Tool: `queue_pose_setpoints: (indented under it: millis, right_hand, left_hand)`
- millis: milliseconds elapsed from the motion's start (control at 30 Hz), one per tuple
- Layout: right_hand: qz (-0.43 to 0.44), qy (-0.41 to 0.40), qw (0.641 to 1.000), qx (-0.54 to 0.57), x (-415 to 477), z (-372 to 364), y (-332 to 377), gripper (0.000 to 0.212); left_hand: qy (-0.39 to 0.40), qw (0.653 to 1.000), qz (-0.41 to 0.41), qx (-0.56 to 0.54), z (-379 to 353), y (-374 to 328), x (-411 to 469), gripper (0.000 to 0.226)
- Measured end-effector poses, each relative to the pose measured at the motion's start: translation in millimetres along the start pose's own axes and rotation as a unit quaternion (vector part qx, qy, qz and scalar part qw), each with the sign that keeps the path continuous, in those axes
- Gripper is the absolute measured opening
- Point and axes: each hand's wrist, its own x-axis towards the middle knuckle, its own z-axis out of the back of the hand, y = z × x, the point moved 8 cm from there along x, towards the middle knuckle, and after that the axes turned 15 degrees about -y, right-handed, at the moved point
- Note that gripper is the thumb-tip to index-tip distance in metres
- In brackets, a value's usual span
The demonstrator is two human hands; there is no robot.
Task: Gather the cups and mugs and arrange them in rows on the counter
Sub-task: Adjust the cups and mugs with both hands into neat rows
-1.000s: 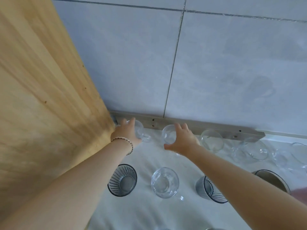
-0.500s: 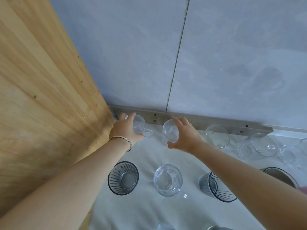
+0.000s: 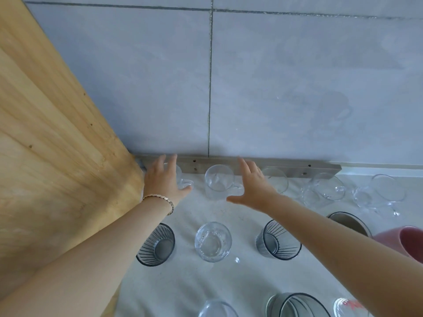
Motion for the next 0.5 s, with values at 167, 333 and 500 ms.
queue_pose_setpoints:
  millis: [167,333,500]
  right_hand:
    - [-0.052,-0.043,0.996,-0.057,-20,43,-57,0.093]
    - [-0.131,-0.02,0.99,-0.055,-33,43,-89,0.091]
    - [-0.143,0.001,0.989,-0.034,-32,29,-88,0.094]
  left_hand:
    - [0.054,0.987,-0.152,0.016,-12,-76,-16,0.09]
    - [0.121,0.985,-0.111,0.053,-43,-107,-16,0.09]
    - [0.112,0.991,-0.066,0.034,-39,-96,-5,0.063]
